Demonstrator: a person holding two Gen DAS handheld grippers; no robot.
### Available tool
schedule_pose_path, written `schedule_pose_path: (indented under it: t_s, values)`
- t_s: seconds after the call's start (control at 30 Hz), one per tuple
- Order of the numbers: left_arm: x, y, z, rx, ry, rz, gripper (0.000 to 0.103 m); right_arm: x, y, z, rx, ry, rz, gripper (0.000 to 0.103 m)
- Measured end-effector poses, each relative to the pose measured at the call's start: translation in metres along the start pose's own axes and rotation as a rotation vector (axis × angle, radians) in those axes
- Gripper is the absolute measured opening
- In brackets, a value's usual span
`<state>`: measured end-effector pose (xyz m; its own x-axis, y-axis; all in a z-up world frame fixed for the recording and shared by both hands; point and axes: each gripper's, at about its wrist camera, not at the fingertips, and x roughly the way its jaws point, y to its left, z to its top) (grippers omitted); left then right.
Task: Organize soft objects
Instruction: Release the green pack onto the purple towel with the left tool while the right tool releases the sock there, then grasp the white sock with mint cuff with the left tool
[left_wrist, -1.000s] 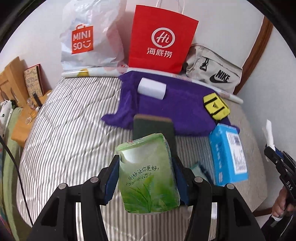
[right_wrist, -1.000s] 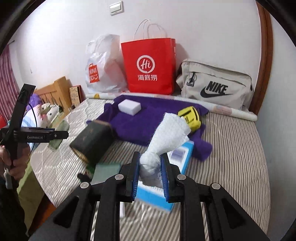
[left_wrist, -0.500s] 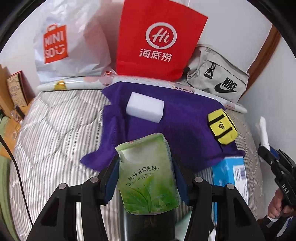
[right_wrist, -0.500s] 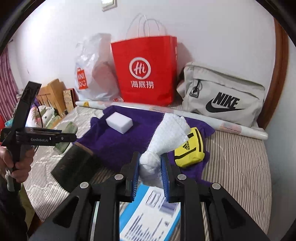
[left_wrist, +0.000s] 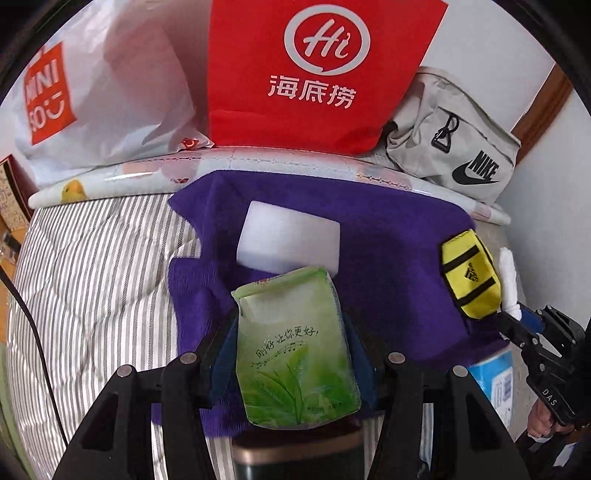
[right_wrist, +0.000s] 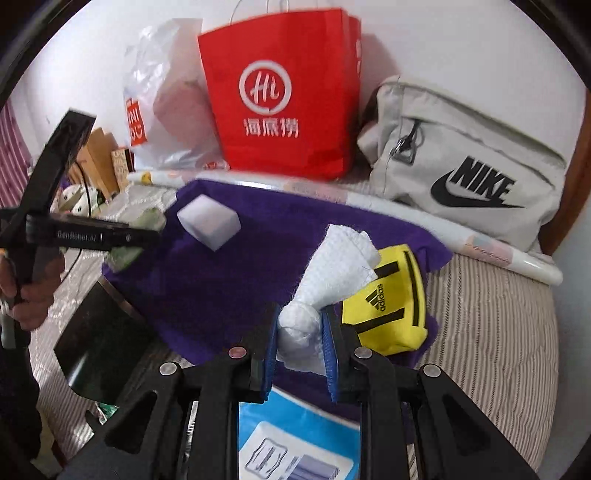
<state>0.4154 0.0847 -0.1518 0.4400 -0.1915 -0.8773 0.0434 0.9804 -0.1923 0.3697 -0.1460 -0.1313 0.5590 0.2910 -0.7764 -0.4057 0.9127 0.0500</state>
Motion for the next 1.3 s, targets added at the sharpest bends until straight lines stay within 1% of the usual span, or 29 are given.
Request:
schedule_pose_path:
  t_s: [0.1, 0.2, 0.37, 0.6, 0.63, 0.67, 0.7, 0.73, 0.77, 0.8, 0.83, 0.9, 0.93, 1.03, 1.1, 1.2, 1.3]
  values:
    - [0.013, 0.001, 0.003, -0.002, 0.029, 0.006, 0.053, 0.014, -0.001, 0.001, -0.012, 0.038, 0.008, 0.022]
    - [0.025, 0.004, 0.004, -0.017, 0.058, -0.008, 0.053, 0.026, -0.001, 0.002, -0.022, 0.071, 0.025, 0.022]
    - [0.034, 0.0, 0.004, 0.01, 0.078, 0.004, 0.053, 0.038, -0.003, -0.002, -0.017, 0.11, 0.028, 0.022]
    - [0.043, -0.001, 0.006, 0.02, 0.102, 0.006, 0.053, 0.051, -0.005, -0.003, -0.004, 0.15, 0.024, 0.023]
    - [0.043, -0.001, 0.006, 0.024, 0.105, 0.01, 0.057, 0.052, -0.005, -0.003, -0.004, 0.151, 0.019, 0.023]
    - [0.044, -0.002, 0.006, 0.026, 0.108, 0.014, 0.066, 0.051, -0.004, -0.003, -0.008, 0.15, 0.008, 0.024]
    - [0.044, -0.003, 0.006, 0.027, 0.111, 0.011, 0.07, 0.051, -0.003, -0.002, -0.013, 0.146, 0.008, 0.03]
    - [0.046, -0.005, 0.007, 0.024, 0.113, -0.008, 0.076, 0.05, -0.002, -0.002, -0.016, 0.142, 0.009, 0.043]
    - [0.046, -0.006, 0.007, 0.02, 0.116, -0.019, 0.079, 0.049, -0.002, -0.001, -0.016, 0.135, 0.001, 0.052]
    - [0.044, -0.008, 0.006, 0.021, 0.115, -0.016, 0.079, 0.048, -0.002, -0.001, -0.016, 0.126, -0.007, 0.066]
    - [0.043, -0.009, 0.006, 0.026, 0.113, -0.009, 0.08, 0.046, -0.002, -0.001, -0.017, 0.113, -0.013, 0.068]
    - [0.037, -0.012, 0.003, 0.042, 0.102, 0.023, 0.08, 0.041, -0.002, 0.0, -0.018, 0.097, -0.018, 0.068]
    - [0.035, -0.013, 0.002, 0.044, 0.099, 0.027, 0.08, 0.039, -0.002, 0.001, -0.016, 0.094, -0.019, 0.068]
    - [0.022, -0.012, -0.004, 0.041, 0.099, 0.013, 0.08, 0.027, -0.003, 0.003, -0.001, 0.083, -0.02, 0.068]
    - [0.008, -0.009, -0.009, 0.036, 0.084, 0.012, 0.08, 0.015, -0.001, 0.005, 0.015, 0.069, -0.018, 0.068]
    - [-0.015, -0.008, -0.02, 0.038, 0.035, 0.015, 0.079, -0.008, 0.005, 0.003, 0.033, 0.013, -0.023, 0.068]
    - [-0.039, -0.01, -0.035, 0.036, -0.013, 0.024, 0.078, -0.029, 0.012, -0.009, 0.055, -0.016, -0.033, 0.068]
